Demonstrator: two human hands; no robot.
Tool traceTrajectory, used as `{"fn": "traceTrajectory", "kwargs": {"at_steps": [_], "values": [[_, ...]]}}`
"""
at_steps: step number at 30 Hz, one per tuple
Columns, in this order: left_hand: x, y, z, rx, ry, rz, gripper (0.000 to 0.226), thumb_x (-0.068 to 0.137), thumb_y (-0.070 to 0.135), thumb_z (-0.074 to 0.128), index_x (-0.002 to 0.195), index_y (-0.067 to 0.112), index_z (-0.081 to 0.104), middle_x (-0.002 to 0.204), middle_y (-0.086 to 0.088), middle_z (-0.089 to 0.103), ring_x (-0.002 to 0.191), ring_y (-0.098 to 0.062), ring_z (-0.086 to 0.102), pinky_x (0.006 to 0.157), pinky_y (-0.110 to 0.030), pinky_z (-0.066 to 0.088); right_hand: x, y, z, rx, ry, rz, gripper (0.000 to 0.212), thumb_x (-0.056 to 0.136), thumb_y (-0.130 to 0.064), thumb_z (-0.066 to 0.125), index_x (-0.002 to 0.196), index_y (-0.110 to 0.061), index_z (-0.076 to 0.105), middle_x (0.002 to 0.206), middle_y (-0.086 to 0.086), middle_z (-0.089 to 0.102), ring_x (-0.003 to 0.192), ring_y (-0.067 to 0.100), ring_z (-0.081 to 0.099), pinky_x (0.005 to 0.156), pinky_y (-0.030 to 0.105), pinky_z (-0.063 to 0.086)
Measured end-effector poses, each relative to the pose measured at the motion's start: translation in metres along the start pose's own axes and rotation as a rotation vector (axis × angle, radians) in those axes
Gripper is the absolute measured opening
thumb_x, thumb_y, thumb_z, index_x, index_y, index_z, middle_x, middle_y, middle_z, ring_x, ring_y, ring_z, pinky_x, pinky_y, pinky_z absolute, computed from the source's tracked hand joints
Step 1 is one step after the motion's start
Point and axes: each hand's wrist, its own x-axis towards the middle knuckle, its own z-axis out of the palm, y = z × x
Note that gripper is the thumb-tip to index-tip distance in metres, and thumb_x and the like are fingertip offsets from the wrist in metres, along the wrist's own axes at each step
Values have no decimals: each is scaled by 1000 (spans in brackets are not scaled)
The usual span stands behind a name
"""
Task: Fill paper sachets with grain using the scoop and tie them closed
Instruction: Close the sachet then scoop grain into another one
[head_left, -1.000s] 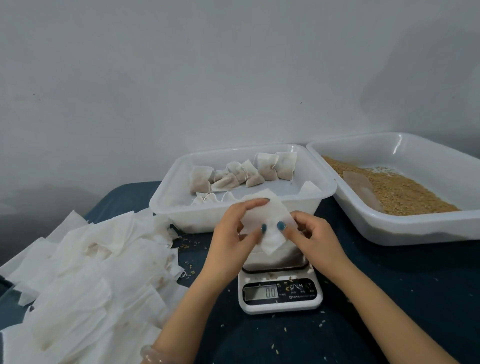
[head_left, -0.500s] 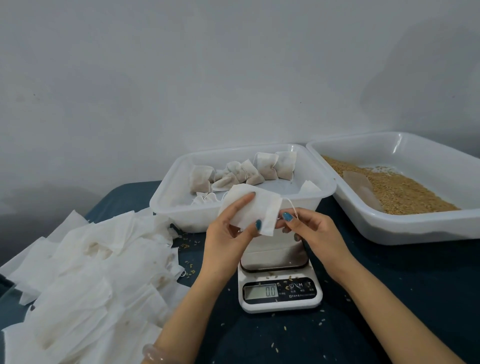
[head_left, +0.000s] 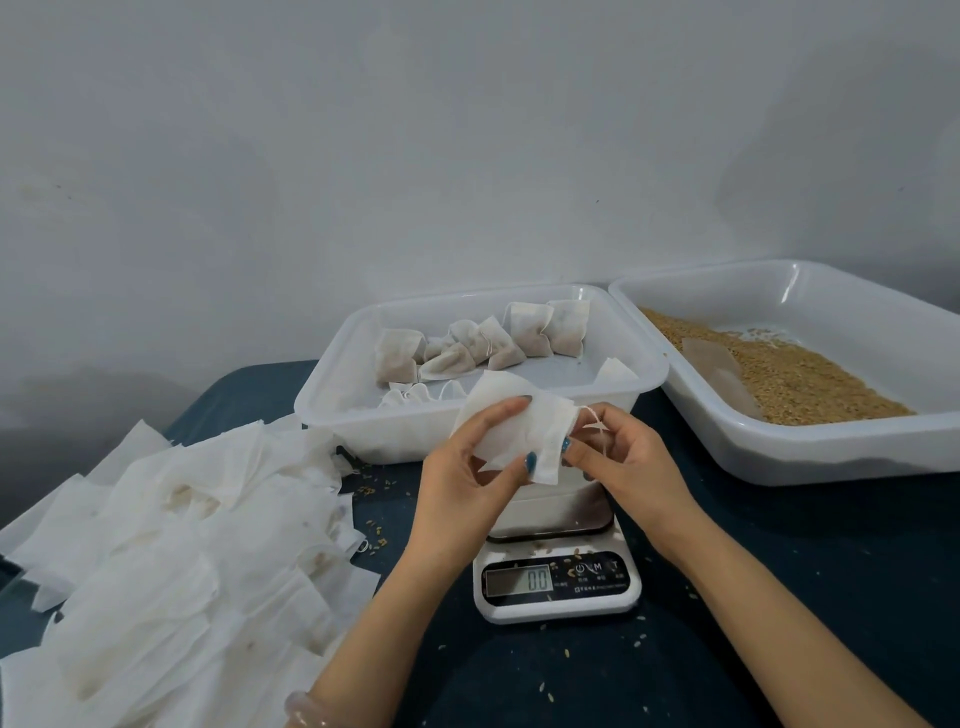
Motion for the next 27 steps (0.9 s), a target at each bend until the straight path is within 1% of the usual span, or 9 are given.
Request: {"fn": "traceTrajectory", "kwargs": {"at_steps": [3, 5, 7, 9, 13, 16, 21, 25, 27], "values": [[0, -1, 2, 14, 4, 27, 49, 85, 3, 73, 120, 38, 67, 124, 14, 66, 111, -15, 66, 83, -30, 58, 2, 3, -1, -39, 26, -20, 18, 85, -6, 73, 94, 2, 59, 67, -8, 65, 63, 3, 57, 61, 14, 47], [0, -1, 1, 28, 24, 43, 43, 86, 6, 74, 117, 35, 67, 124, 13, 65, 102, -22, 68, 78, -33, 60, 2, 4, -2, -87, 36, -42, 19, 85, -8, 74, 89, 3, 59, 65, -8, 57, 62, 4, 51, 60, 14, 46], [1, -1, -2, 4, 72, 36, 37, 87, 6, 74, 111, 34, 69, 121, 15, 65, 94, -25, 69, 72, -28, 60, 2, 3, -2, -94, 42, -58, 15, 85, -8, 73, 91, 0, 62, 68, -11, 62, 65, 0, 57, 61, 13, 48], [1, -2, -4, -5, 105, 13, 32, 86, 5, 75, 105, 30, 71, 115, 16, 68, 103, -17, 67, 72, -27, 59, 2, 1, -1, -94, 53, -70, 9, 87, -8, 71, 95, -10, 66, 75, -10, 69, 71, 1, 64, 65, 14, 50], [0, -4, -4, 7, 58, -32, 24, 84, 2, 75, 97, 23, 73, 105, 12, 72, 103, -6, 65, 73, -26, 59, 2, 2, -1, -137, 65, -118, 19, 89, -6, 68, 95, -23, 74, 88, -4, 74, 81, 13, 68, 74, 19, 54], [-1, -5, -2, -5, 46, -39, 26, 84, 0, 75, 101, 20, 72, 106, 11, 73, 98, -3, 66, 73, -20, 57, 2, 3, 0, -141, 58, -127, 28, 89, -3, 67, 92, -30, 74, 88, -9, 75, 80, 3, 67, 74, 13, 50], [0, -6, -1, -70, 63, -71, 30, 85, -2, 73, 108, 18, 72, 109, 9, 72, 93, -4, 67, 67, -23, 58, 2, 9, 0, -231, 62, -138, 26, 83, -3, 74, 94, -26, 76, 79, -10, 58, 65, -3, 53, 65, 9, 39], [1, -7, -3, -63, 130, -119, 31, 87, 1, 72, 111, 22, 72, 110, 11, 70, 74, -11, 71, 64, -24, 59, 0, 8, 0, -243, 50, -167, 36, 84, 4, 70, 97, -29, 77, 92, -11, 61, 67, 5, 51, 64, 13, 41], [1, -8, -4, -51, 141, -137, 32, 87, 2, 72, 111, 24, 72, 112, 11, 70, 71, -13, 71, 62, -24, 59, -1, 7, 1, -200, 24, -197, 29, 84, -1, 68, 99, -25, 78, 97, -10, 66, 72, 18, 56, 64, 18, 44]]}}
